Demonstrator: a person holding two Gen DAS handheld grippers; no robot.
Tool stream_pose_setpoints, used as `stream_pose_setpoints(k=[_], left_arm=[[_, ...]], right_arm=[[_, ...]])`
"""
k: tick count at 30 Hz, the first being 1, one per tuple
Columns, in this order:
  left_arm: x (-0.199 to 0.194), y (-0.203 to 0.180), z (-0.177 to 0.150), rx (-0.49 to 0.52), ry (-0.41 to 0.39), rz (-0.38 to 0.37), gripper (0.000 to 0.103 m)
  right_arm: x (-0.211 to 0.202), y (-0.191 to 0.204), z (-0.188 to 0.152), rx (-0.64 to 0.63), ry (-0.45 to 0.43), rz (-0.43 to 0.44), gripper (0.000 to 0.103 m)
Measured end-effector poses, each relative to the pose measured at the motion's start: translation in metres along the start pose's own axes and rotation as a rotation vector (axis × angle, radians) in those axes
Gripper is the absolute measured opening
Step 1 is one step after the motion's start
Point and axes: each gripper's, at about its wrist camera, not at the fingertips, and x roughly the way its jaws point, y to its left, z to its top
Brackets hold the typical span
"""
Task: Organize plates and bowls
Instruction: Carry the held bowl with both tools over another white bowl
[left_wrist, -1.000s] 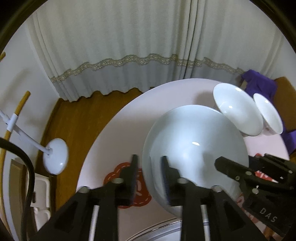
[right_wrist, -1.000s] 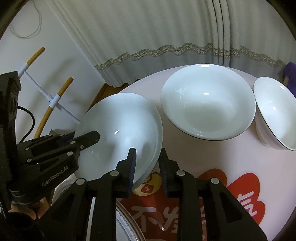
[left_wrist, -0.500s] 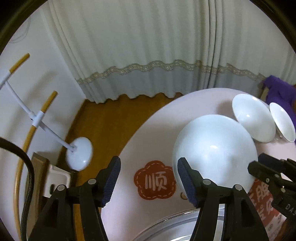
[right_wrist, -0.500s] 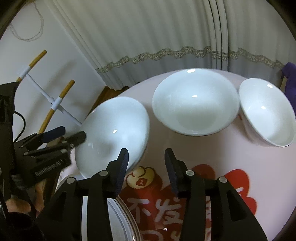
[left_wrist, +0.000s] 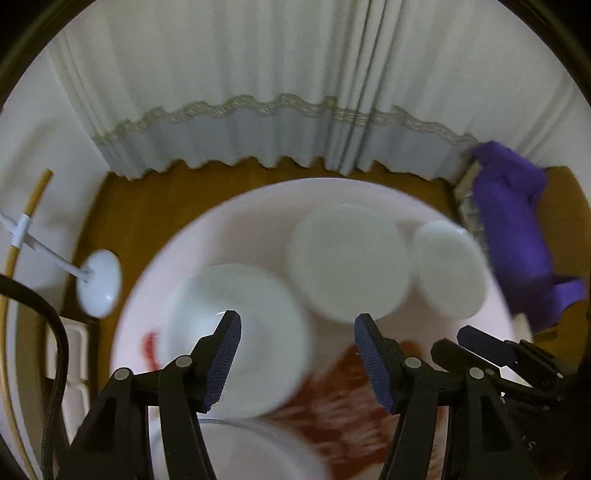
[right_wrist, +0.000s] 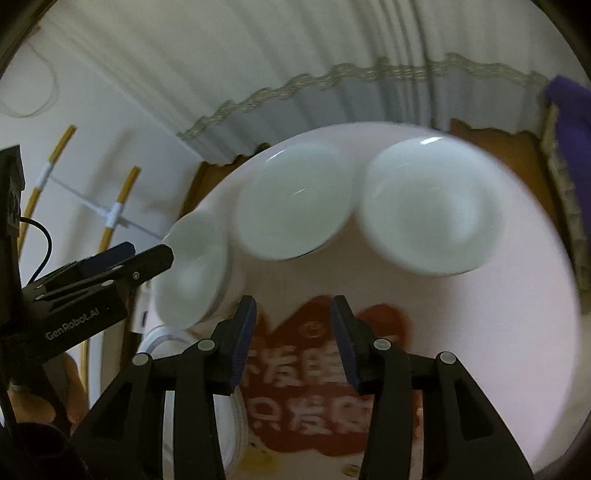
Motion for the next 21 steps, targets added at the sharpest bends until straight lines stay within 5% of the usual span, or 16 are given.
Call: stream_pose_setpoints(k=[9, 14, 19, 21], left_arm=[[0.056, -0.069, 0.049, -0.064, 0.136, -0.048, 0.051], [0.08, -0.07, 0.059, -0.211, 0.166, -0.028, 0.051], [0.077, -0.085, 0.055, -0.281, 0.121, 0.044, 0.05], [0.066, -0.089, 0.047, -0.301, 0.066, 0.058, 0.059]], right_arm=[[-0.036, -0.079, 0.054, 0.037, -0.013, -0.215, 0.044], [-0.01, -0.11, 0.079, 0.005, 0.03, -0.234, 0.044], [0.012, -0.124, 0.084, -0.017, 0.086, -0.161, 0.044], [0.017, -0.124, 0.086, -0.032, 0.1, -0.14, 0.044]])
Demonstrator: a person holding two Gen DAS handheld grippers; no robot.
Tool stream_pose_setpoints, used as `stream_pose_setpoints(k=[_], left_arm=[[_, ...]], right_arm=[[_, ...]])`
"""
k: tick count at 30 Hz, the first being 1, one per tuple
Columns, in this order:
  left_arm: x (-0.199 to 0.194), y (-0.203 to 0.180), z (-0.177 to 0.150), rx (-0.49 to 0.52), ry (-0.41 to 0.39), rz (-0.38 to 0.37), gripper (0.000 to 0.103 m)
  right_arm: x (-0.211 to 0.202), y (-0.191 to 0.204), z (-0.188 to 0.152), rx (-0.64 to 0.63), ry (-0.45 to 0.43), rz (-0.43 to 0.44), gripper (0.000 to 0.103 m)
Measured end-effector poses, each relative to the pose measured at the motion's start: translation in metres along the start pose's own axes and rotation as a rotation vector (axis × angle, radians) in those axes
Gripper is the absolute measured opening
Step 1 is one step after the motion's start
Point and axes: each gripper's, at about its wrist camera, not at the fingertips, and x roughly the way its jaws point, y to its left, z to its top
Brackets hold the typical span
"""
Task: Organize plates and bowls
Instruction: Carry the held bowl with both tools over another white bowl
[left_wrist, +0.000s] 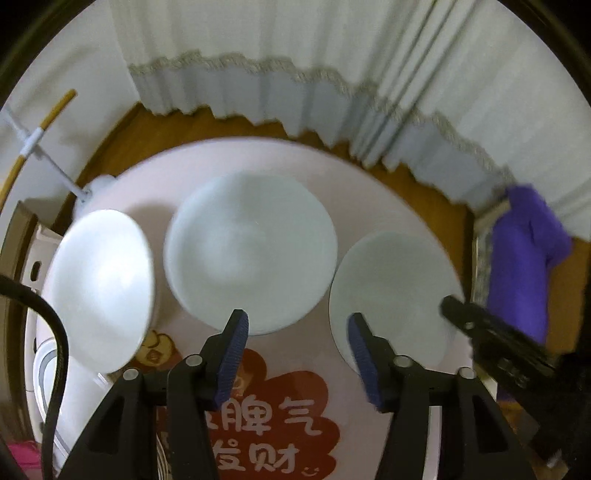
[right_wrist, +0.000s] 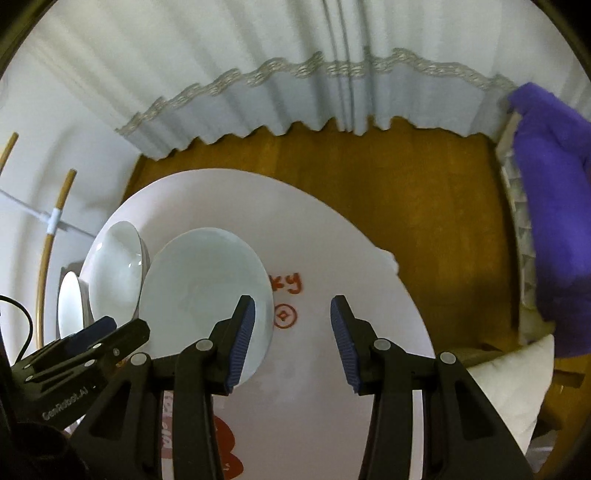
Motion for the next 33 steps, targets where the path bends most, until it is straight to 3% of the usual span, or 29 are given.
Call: stream_pose_setpoints(k=[4, 10, 13, 19, 22, 33], left_arm=[[0.022, -0.006, -0.003, -0.038, 0.092, 0.0, 0.058], [0.057, -0.006, 0.008, -0.098, 0.156, -0.042, 0.054], [0.07, -0.002, 0.011, -0.113, 0.175, -0.083, 0.042], [0.073, 0.002, 0.014, -0.072, 0.159, -0.135, 0.011], [0.074, 0.009, 0.013, -0.058, 0.141, -0.148, 0.011], [0.087, 0.024, 0.013, -0.052, 0.155, -0.154, 0.01]], right_arm=[[0.007, -0.005, 0.006, 0.0, 0.025, 0.027, 0.044], [0.015, -0.002, 0.012, -0.034, 0.044, 0.041, 0.044], [0.021, -0.003, 0.014, -0.049, 0.057, 0.055, 0.043], [0.023, 0.003, 0.012, -0.066, 0.071, 0.095, 0.021], [0.023, 0.006, 0.011, -0.073, 0.078, 0.105, 0.012], [0.02, 0.008, 0.004, -0.062, 0.069, 0.12, 0.008]])
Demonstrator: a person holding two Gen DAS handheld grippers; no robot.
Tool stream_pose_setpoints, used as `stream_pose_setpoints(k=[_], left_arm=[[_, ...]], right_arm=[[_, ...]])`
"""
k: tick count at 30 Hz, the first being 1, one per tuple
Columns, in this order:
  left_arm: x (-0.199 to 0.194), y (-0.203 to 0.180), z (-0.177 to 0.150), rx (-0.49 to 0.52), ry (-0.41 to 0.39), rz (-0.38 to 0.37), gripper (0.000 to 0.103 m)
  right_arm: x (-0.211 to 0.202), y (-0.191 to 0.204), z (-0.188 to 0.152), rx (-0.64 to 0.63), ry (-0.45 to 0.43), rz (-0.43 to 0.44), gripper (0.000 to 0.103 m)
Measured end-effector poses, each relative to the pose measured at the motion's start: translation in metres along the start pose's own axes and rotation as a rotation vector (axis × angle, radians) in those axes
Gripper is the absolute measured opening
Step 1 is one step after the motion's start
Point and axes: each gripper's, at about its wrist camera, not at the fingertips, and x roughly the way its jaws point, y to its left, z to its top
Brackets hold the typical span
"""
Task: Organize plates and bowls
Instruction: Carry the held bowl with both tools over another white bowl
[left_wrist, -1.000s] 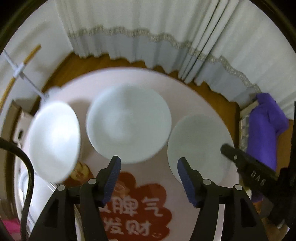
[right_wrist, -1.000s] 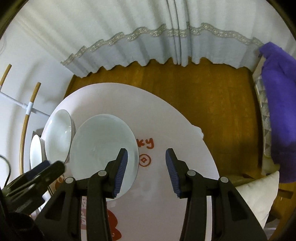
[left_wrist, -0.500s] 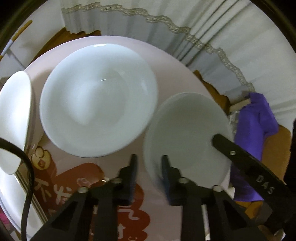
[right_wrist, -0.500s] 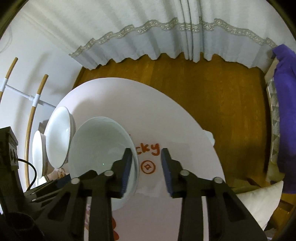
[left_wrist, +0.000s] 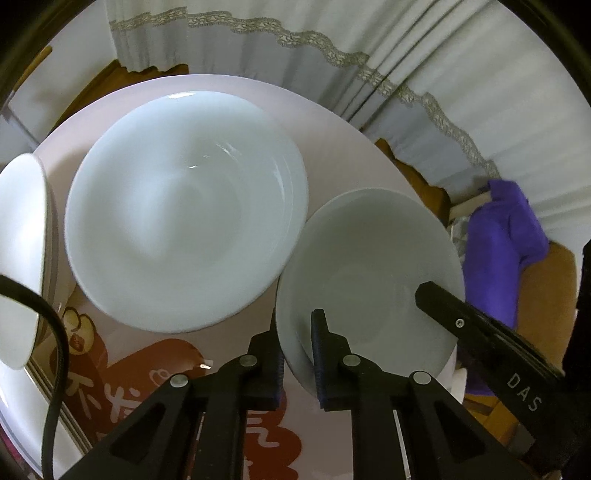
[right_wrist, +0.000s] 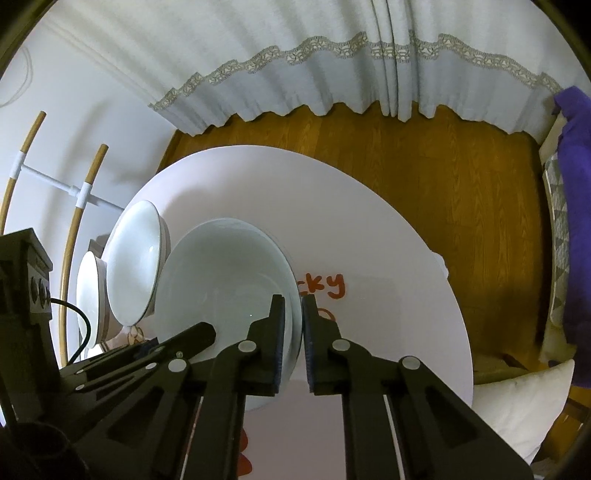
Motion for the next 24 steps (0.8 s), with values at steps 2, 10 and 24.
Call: stream_pose_setpoints(k=[2, 10, 24], left_arm=[[0.004, -0.002, 0.002, 0.019, -0.014, 0.012, 0.01], [-0.001, -0.013, -0.008, 0.061, -0.037, 0.022, 0.009], [-0.05, -0.021, -0.035, 0.163, -0.074, 0.002, 0.01]], right_arm=[[-0.001, 0.0, -0.002, 0.001, -0.005, -0.001, 0.006], [-0.001, -0.005, -0.009, 0.001, -0.018, 0.008, 0.005], [-0.042, 0.003, -0.031, 0.017, -0.046, 0.025, 0.005]])
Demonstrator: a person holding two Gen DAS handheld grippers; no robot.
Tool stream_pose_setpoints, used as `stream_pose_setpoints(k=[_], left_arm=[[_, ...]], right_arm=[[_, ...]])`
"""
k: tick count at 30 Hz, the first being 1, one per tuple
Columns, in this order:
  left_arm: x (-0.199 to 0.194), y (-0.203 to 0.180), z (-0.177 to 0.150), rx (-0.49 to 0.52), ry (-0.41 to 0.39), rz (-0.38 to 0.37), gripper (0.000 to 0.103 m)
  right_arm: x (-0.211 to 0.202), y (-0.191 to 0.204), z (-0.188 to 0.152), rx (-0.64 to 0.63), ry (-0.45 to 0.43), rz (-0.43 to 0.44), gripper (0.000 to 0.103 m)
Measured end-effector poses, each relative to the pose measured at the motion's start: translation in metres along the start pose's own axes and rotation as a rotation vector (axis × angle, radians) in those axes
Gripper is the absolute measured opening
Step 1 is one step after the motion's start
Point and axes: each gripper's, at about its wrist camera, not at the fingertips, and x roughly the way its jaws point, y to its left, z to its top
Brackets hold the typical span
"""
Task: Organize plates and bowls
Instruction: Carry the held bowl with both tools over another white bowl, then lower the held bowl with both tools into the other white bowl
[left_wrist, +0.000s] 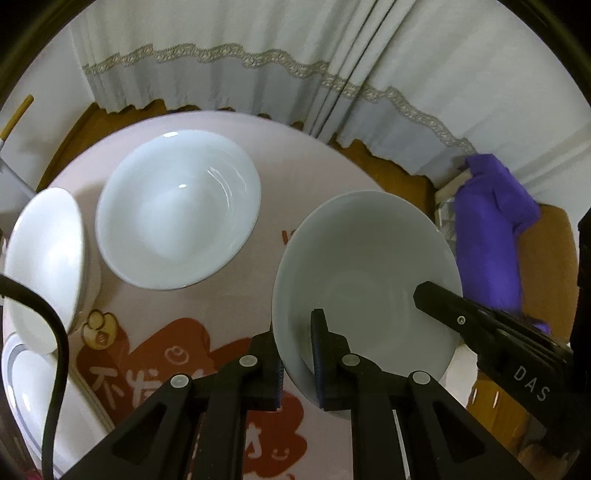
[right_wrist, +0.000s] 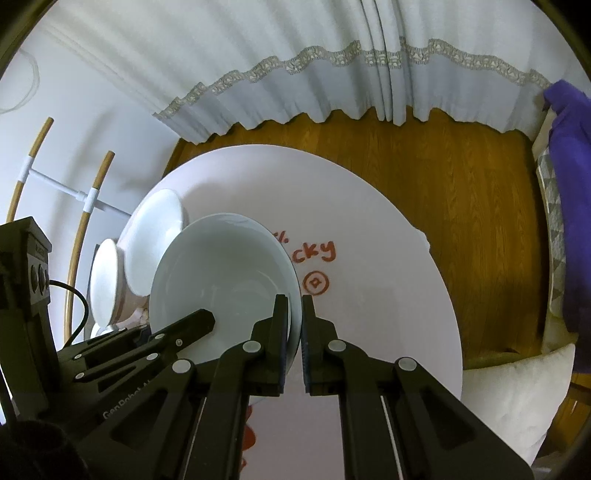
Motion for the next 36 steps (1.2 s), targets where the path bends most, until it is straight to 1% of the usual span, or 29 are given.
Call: stream_pose_setpoints(k=[3, 8, 11, 15, 18, 23, 26, 29, 32, 36], left_arm=[[-0.022, 0.005, -0.008, 0.014, -0.016, -0.015, 0.01], [-0.06, 0.026, -0.022, 0.017, -0.046, -0.027, 0.01], [-0.08, 0.045, -0.03, 0.009, -0.061, -0.022, 0.01], [-0.104, 0.072, -0.039, -0.013, -0.076, -0.01, 0.01], [-0.12, 0.1, -0.047, -0.038, -0.081, -0.004, 0.01], [-0.141, 0.149, -0.056, -0.088, -0.084, 0.011, 0.01], [-0.152, 0.175, -0.059, -0.102, -0.085, 0.028, 0.01], [-0.157, 0.198, -0.057, -0.111, -0.074, 0.036, 0.01], [-0.16, 0.213, -0.052, -0.119, -0.066, 0.048, 0.01], [-0.153, 0.221, -0.041, -0.111, -0.049, 0.05, 0.01]], right_arm=[[-0.014, 0.011, -0.008, -0.01, -0.012, -0.001, 0.006], [-0.035, 0.044, -0.014, -0.041, -0.03, 0.001, 0.006], [-0.039, 0.063, -0.016, -0.058, -0.036, 0.004, 0.006], [-0.036, 0.09, -0.016, -0.085, -0.032, 0.017, 0.006], [-0.026, 0.12, -0.017, -0.114, -0.02, 0.027, 0.006], [-0.005, 0.157, -0.021, -0.147, 0.002, 0.043, 0.006], [0.009, 0.184, -0.023, -0.163, 0.014, 0.056, 0.006], [0.023, 0.202, -0.022, -0.171, 0.027, 0.062, 0.006], [0.038, 0.217, -0.021, -0.172, 0.041, 0.062, 0.006], [0.053, 0.228, -0.017, -0.164, 0.045, 0.05, 0.006]])
